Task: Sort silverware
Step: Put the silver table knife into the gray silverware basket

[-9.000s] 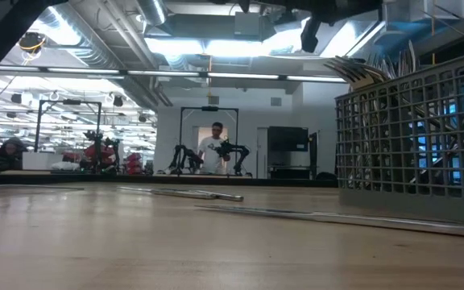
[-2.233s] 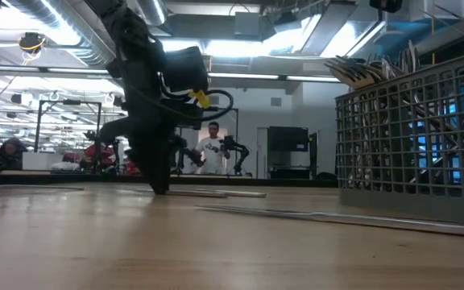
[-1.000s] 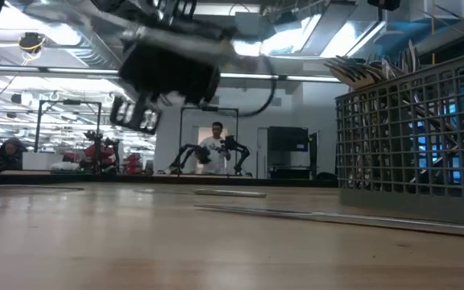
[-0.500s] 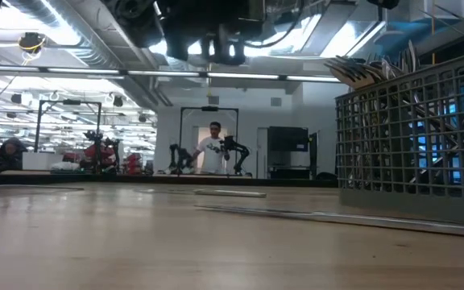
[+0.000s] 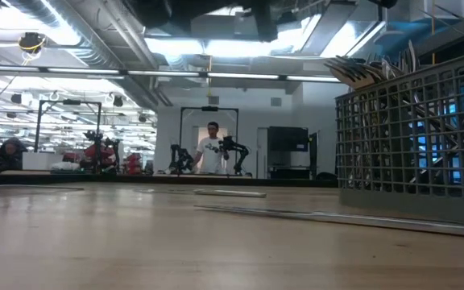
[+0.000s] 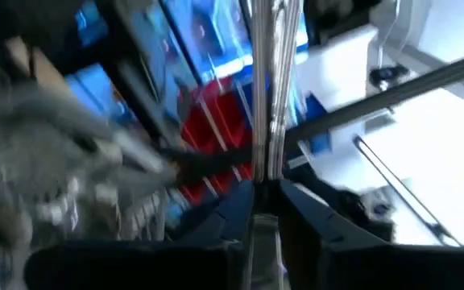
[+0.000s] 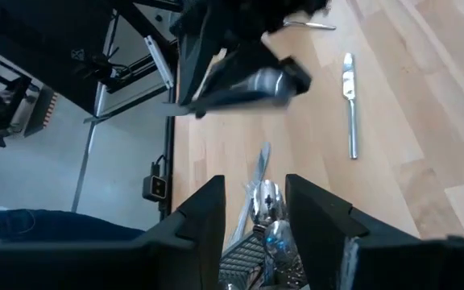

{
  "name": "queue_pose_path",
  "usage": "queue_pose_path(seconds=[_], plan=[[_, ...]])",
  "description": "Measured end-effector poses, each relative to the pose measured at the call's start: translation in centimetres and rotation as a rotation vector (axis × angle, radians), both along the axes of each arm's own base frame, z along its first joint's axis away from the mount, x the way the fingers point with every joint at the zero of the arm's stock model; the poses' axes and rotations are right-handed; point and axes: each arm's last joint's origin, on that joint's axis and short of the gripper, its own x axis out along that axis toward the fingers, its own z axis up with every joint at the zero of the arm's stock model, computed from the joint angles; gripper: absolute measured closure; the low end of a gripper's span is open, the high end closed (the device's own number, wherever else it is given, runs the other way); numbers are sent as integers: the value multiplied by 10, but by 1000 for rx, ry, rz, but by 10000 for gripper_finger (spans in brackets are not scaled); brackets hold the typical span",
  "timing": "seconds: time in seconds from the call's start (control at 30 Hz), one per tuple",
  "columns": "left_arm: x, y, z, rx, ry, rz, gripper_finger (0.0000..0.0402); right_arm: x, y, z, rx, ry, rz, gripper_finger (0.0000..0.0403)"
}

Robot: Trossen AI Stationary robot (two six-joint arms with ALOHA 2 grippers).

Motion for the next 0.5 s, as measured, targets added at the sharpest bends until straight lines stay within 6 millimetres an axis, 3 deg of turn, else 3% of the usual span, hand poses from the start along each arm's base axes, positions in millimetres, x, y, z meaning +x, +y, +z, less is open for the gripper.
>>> queue_pose_path(seconds=[0.23,0.5], plan=[[4,-5,15,92,-80,67,368,0,1,0,12,0,16,269],[4,-4,15,-83,-17,50,361,2,0,3,25,-29,3,269]])
